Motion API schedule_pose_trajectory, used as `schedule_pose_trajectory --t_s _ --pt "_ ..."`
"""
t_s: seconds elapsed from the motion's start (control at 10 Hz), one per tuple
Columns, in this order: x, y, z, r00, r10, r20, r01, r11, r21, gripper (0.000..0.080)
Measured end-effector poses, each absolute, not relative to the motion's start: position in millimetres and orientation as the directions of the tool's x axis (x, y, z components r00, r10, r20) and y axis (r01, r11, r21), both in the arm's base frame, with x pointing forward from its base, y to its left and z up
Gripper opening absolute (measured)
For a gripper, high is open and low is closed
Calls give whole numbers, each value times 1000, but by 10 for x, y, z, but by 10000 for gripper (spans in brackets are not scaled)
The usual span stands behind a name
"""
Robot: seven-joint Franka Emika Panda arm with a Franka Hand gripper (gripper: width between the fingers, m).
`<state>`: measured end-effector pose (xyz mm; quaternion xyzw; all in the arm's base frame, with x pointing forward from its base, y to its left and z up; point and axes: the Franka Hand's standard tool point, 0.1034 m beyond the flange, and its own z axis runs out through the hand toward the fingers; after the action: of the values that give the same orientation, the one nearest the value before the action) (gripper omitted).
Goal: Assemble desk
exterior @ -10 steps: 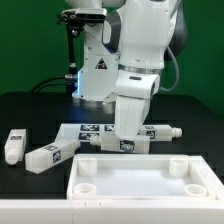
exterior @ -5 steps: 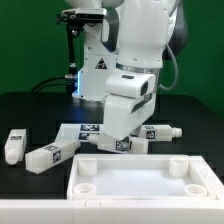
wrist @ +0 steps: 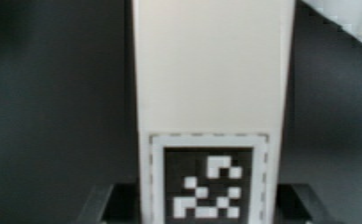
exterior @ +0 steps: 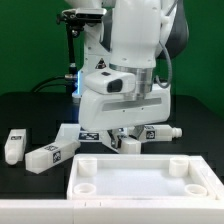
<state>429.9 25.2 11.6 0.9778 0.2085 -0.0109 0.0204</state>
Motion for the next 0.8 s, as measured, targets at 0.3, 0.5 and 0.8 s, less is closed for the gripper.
schedule_pose_trajectory --t_s 0.3,0.5,0.8 --pt "4208 132 98 974 223 -30 224 -974 24 285" --pt "4196 159 93 972 227 -57 228 -974 13 375" --pt "4227 238 180 951 232 -205 232 -972 -26 620"
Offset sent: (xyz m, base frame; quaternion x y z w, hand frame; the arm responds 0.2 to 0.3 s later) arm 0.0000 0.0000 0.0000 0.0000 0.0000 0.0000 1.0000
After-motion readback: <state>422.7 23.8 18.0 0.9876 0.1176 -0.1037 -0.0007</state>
